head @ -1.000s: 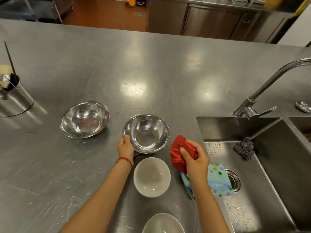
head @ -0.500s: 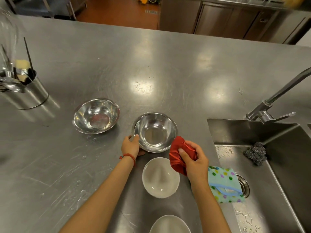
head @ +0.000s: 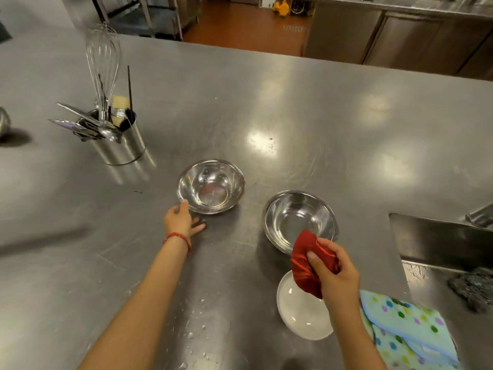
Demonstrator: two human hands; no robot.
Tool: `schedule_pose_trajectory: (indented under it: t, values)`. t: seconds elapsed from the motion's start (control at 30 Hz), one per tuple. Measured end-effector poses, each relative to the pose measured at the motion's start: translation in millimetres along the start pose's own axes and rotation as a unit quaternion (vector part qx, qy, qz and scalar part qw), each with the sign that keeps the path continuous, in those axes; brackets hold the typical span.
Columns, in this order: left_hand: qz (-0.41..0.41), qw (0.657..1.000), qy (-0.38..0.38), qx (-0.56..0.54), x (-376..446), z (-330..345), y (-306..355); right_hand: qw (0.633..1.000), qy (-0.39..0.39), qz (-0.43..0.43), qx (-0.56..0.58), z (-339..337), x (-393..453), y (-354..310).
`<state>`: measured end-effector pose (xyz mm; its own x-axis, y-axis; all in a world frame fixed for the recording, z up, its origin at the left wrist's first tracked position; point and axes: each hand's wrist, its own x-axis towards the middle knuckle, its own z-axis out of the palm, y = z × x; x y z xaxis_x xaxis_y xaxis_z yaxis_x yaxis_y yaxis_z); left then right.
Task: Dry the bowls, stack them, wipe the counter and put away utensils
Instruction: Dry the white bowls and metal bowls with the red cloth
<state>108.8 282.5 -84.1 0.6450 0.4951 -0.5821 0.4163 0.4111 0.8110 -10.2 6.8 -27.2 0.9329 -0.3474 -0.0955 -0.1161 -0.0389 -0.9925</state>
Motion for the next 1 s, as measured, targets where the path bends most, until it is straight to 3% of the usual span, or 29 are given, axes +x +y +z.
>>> schedule_pose_trajectory:
  t: [0.13,0.3,0.53,0.7,0.83,1.0]
  values:
    - [0.014,0.998,-0.069,0.0,8,4,-2,1.0,0.007,-0.013,-0.002,8,-2,3]
    - [0.019,0.995,-0.092,-0.04,16,8,-4,1.0,0.014,-0.017,-0.013,11,-5,3]
    - [0.041,0.994,-0.045,-0.087,24,17,-6,1.0,0.01,0.0,-0.008,14,-14,5]
    - [0.061,0.996,-0.021,-0.063,24,9,-10,1.0,0.006,0.005,-0.011,18,-17,2]
    - [0.126,0.991,-0.016,-0.035,11,2,-6,1.0,0.005,0.004,-0.012,17,-19,0]
    - [0.15,0.988,-0.036,-0.009,-20,-6,4,1.0,0.015,-0.001,-0.005,14,-22,-6]
